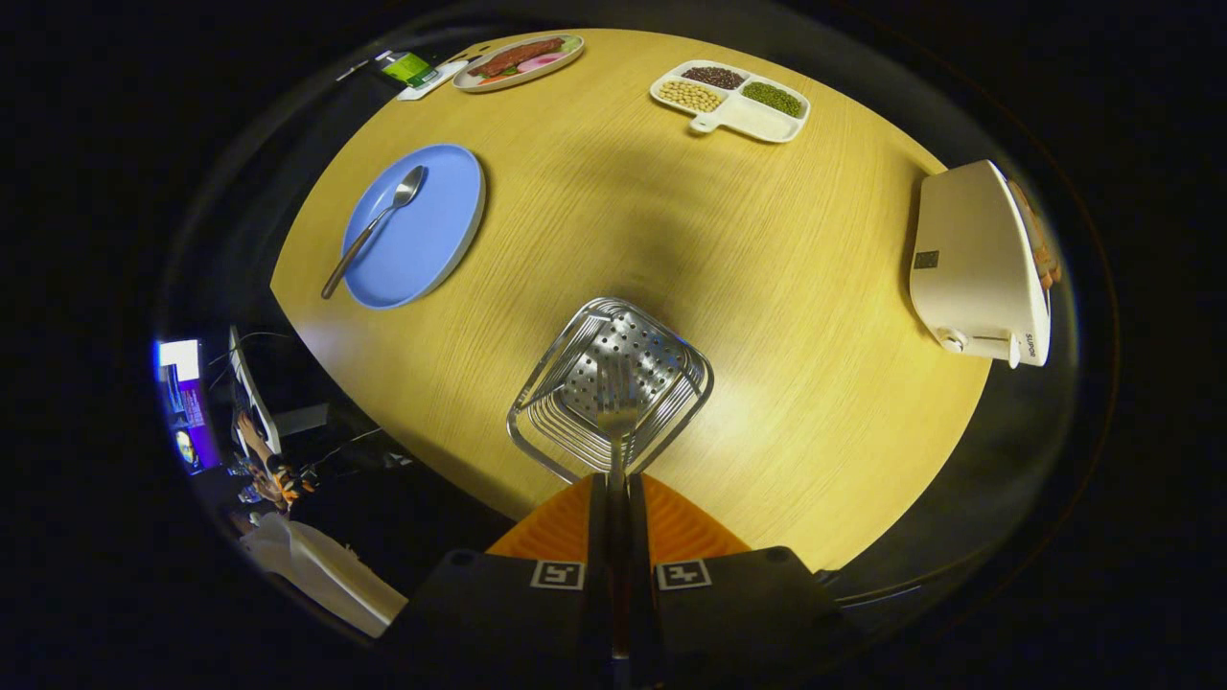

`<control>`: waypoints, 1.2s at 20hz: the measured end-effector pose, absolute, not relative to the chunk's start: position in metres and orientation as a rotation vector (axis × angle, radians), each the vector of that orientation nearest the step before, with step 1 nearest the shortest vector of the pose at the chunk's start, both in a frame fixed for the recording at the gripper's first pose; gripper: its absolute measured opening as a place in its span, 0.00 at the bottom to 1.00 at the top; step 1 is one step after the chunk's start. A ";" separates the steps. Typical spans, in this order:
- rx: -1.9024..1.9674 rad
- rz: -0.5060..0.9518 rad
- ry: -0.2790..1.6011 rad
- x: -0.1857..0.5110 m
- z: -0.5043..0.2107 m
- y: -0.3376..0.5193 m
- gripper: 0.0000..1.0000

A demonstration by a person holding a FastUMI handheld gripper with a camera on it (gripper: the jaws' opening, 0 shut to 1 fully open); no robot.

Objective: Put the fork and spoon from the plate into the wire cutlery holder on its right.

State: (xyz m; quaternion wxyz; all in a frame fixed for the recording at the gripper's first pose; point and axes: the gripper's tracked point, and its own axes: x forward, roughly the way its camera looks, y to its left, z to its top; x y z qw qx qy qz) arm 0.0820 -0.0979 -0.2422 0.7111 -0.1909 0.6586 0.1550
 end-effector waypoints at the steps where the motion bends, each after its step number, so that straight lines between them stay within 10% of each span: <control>1: -0.425 0.341 1.452 0.086 -0.240 -0.096 0.14; 9: -0.327 0.386 1.258 0.103 -0.200 -0.052 0.97; 24: -0.269 0.531 0.904 0.092 -0.166 0.095 1.00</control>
